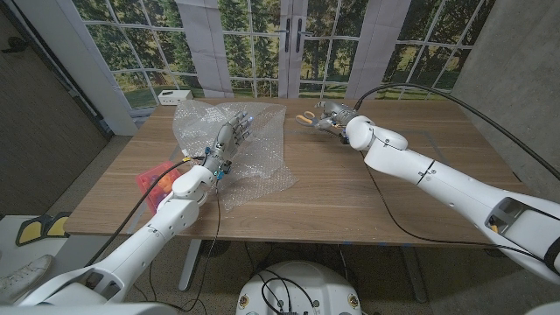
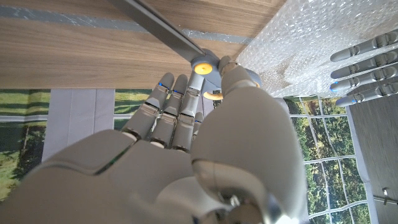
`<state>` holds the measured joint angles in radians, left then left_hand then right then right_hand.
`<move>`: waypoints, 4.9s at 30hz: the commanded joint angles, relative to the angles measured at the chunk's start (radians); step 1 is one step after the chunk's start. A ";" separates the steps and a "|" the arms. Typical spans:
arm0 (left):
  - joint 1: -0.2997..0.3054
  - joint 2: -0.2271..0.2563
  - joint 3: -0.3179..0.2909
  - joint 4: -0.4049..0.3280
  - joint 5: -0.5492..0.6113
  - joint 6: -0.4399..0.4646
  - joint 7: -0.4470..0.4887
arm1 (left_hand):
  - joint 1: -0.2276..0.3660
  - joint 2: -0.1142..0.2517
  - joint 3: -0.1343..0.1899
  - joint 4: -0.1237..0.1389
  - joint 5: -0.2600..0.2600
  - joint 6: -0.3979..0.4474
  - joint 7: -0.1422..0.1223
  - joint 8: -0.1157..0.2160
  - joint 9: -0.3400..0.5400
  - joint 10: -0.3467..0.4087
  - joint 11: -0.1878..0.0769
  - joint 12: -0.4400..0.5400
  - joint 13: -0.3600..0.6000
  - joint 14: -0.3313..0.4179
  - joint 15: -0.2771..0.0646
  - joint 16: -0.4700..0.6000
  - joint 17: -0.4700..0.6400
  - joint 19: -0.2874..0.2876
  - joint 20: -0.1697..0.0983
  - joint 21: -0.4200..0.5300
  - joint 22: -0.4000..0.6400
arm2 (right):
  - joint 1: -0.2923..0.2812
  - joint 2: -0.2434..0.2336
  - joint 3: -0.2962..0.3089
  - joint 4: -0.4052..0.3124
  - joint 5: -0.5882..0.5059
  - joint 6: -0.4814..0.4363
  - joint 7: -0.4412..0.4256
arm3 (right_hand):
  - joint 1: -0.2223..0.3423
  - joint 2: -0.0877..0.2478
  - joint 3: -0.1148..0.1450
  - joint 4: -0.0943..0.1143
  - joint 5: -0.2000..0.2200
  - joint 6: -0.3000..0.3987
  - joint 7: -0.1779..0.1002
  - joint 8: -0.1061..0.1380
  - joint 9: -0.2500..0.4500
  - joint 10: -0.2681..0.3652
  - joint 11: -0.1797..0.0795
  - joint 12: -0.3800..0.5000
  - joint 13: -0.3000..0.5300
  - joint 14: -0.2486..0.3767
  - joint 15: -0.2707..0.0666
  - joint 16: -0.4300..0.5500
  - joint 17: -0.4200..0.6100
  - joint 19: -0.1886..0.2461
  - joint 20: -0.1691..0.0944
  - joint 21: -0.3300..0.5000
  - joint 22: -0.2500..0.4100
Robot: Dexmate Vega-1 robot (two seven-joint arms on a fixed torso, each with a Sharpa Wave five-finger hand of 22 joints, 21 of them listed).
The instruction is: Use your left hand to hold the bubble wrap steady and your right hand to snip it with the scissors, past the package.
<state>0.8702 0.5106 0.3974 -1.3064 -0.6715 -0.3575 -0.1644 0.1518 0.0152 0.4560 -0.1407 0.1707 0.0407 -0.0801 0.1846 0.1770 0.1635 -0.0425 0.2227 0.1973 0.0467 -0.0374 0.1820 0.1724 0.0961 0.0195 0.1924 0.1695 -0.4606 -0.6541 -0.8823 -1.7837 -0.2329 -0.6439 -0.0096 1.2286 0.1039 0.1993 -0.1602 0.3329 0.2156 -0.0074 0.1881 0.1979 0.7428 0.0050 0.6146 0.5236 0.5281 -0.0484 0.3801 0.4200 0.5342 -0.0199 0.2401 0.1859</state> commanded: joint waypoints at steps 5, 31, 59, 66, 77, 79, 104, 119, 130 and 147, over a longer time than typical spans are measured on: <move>-0.007 -0.004 0.003 0.009 0.000 0.000 -0.007 | 0.003 0.020 0.000 0.000 0.007 0.012 0.031 0.005 0.000 0.014 0.004 0.002 0.006 0.007 -0.020 0.000 0.002 0.003 -0.001 0.001 0.006 | -0.015 -0.066 0.012 -0.093 -0.089 -0.014 0.079 | 0.007 0.009 0.000 0.007 0.008 -0.010 0.002 0.000 0.002 0.164 -0.168 0.009 0.007 0.011 -0.167 0.000 0.007 -0.012 0.006 -0.003 0.004; 0.001 -0.005 0.001 -0.005 0.002 -0.001 0.007 | 0.011 0.014 0.001 -0.007 0.004 0.101 0.014 0.026 0.001 0.038 -0.008 0.008 0.005 0.014 -0.019 0.001 0.002 0.003 -0.002 0.001 0.005 | 0.000 -0.146 -0.005 -0.208 -0.284 -0.060 0.255 | 0.006 0.007 0.002 0.006 0.015 -0.015 0.007 0.002 0.001 0.167 -0.165 0.017 0.006 0.026 -0.166 -0.007 0.007 -0.011 0.017 -0.002 0.003; 0.016 0.042 0.016 -0.081 0.089 -0.004 0.059 | 0.221 0.097 0.107 -0.043 0.025 0.352 -0.069 0.069 0.007 0.053 0.008 0.006 0.004 0.019 -0.022 -0.002 -0.001 0.002 0.009 -0.002 0.003 | 0.049 -0.189 0.018 -0.271 -0.466 0.056 0.607 | 0.002 0.011 0.003 0.008 0.023 -0.111 0.022 -0.016 0.001 0.147 -0.164 0.025 0.021 0.021 -0.165 -0.020 0.012 -0.016 0.019 -0.004 0.003; 0.010 0.050 0.020 -0.093 0.112 -0.006 0.068 | 0.245 0.091 0.112 -0.046 0.024 0.364 -0.059 0.067 0.007 0.054 0.005 0.006 0.004 0.017 -0.030 -0.003 -0.001 0.000 0.004 -0.003 0.002 | 0.043 -0.184 0.035 -0.280 -0.497 0.080 0.653 | 0.002 0.011 0.003 0.008 0.024 -0.118 0.019 -0.013 0.001 0.145 -0.164 0.027 0.023 0.021 -0.166 -0.021 0.014 -0.020 0.023 -0.005 0.003; -0.002 0.064 0.032 -0.106 0.140 -0.002 0.065 | 0.252 0.043 0.092 -0.038 0.015 0.333 -0.024 0.037 0.008 0.055 0.000 0.006 0.004 0.016 -0.027 -0.002 -0.001 -0.003 0.002 -0.003 0.003 | 0.045 -0.176 0.055 -0.308 -0.548 0.125 0.737 | 0.003 0.012 0.006 0.007 0.028 -0.126 0.022 -0.009 0.001 0.140 -0.159 0.031 0.030 0.023 -0.166 -0.026 0.014 -0.022 0.028 -0.006 0.003; -0.006 0.074 0.036 -0.111 0.156 -0.002 0.063 | 0.251 0.037 0.089 -0.036 0.014 0.330 -0.020 0.034 0.008 0.053 -0.001 0.005 0.004 0.016 -0.026 -0.002 0.000 -0.003 0.001 -0.003 0.003 | 0.039 -0.173 0.066 -0.311 -0.541 0.137 0.739 | 0.001 0.015 0.009 0.009 0.032 -0.137 0.019 -0.010 0.001 0.130 -0.156 0.031 0.035 0.021 -0.162 -0.034 0.010 -0.023 0.031 -0.006 0.003; -0.008 0.072 0.030 -0.110 0.121 -0.010 0.028 | 0.300 0.045 0.090 -0.032 0.024 0.350 -0.029 0.026 0.015 0.017 0.004 -0.006 0.006 -0.012 -0.008 -0.003 0.000 -0.015 0.016 -0.003 0.004 | 0.076 -0.141 0.087 -0.269 -0.493 0.243 0.855 | -0.009 0.027 0.023 0.013 0.055 -0.163 0.020 -0.004 0.000 0.098 -0.162 0.048 0.066 0.010 -0.161 -0.065 0.003 -0.043 0.031 -0.014 0.001; -0.009 0.125 0.044 -0.173 0.218 0.039 0.086 | 0.341 0.057 0.101 -0.037 0.027 0.372 -0.033 0.030 0.018 0.004 0.000 -0.007 0.007 -0.024 -0.008 -0.004 0.000 -0.020 0.018 -0.004 0.003 | 0.105 -0.126 0.075 -0.231 -0.489 0.289 0.881 | -0.011 0.027 0.024 0.012 0.062 -0.163 0.022 -0.001 0.000 0.091 -0.158 0.058 0.079 0.012 -0.164 -0.068 0.006 -0.046 0.033 -0.016 0.001; -0.039 0.131 0.069 -0.174 0.285 0.041 0.094 | 0.356 0.060 0.101 -0.034 0.025 0.368 -0.043 0.026 0.019 0.000 -0.001 -0.007 0.007 -0.028 -0.011 -0.004 0.000 -0.023 0.017 -0.004 0.003 | 0.138 -0.121 0.051 -0.213 -0.514 0.338 0.927 | -0.009 0.027 0.023 0.009 0.067 -0.161 0.027 0.002 0.000 0.086 -0.159 0.067 0.090 0.018 -0.168 -0.063 0.017 -0.048 0.035 -0.016 0.000; -0.068 0.117 0.082 -0.147 0.296 0.011 0.067 | 0.370 0.046 0.088 -0.031 0.018 0.409 -0.062 0.033 0.021 -0.003 -0.009 -0.004 0.008 -0.034 -0.020 -0.003 0.000 -0.030 0.015 -0.005 0.003 | 0.174 -0.085 0.034 -0.199 -0.565 0.409 0.984 | -0.011 0.026 0.025 0.008 0.076 -0.163 0.028 0.003 0.000 0.086 -0.162 0.075 0.095 0.024 -0.165 -0.065 0.022 -0.051 0.041 -0.018 -0.001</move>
<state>0.8147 0.6273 0.4727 -1.4570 -0.3882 -0.3352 -0.0903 0.5138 0.0716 0.5499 -0.1739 0.1921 0.4478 -0.1511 0.2189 0.1933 0.1592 -0.0464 0.2148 0.2026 0.0215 -0.0338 0.1771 0.1698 0.0655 0.0357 0.1885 0.1695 -0.3066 -0.7587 -0.8398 -1.9943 -0.7668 -0.2760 0.9340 1.2122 0.1201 0.2185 -0.1534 0.4007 0.0498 0.0161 0.1852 0.1956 0.7051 -0.0322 0.6515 0.5246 0.5413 -0.0538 0.3141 0.4387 0.4821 0.0181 0.2206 0.1863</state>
